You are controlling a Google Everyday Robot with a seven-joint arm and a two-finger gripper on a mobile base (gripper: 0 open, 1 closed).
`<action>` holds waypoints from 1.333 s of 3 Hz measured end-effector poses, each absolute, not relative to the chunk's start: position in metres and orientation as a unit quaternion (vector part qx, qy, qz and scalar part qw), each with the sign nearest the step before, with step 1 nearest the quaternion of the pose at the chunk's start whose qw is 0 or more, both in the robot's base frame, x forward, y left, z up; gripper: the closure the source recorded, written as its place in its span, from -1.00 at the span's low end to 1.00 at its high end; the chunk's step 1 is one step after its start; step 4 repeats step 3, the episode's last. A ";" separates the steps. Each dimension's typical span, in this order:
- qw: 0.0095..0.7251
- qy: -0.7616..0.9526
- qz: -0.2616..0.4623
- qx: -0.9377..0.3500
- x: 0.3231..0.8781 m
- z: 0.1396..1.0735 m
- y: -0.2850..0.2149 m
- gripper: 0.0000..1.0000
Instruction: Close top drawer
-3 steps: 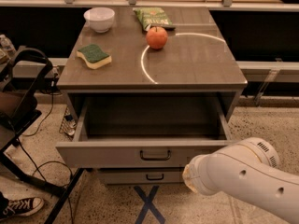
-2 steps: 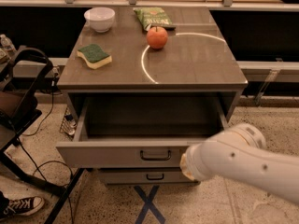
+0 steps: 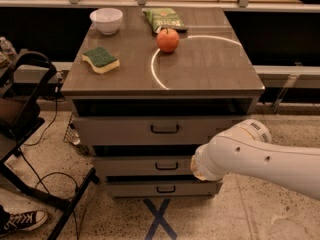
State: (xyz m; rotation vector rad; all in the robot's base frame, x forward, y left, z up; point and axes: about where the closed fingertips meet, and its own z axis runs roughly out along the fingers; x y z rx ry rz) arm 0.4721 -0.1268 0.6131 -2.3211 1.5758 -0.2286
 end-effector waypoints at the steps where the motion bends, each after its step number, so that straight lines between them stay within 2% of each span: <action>1: 0.162 0.545 -0.085 -0.818 0.501 0.612 -0.126 1.00; 2: 0.165 0.522 -0.097 -0.831 0.589 0.604 -0.126 1.00; 4: 0.165 0.522 -0.097 -0.831 0.589 0.604 -0.126 1.00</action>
Offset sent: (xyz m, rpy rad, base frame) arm 0.1576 -0.0004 -0.0105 -0.0369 -0.0489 0.0767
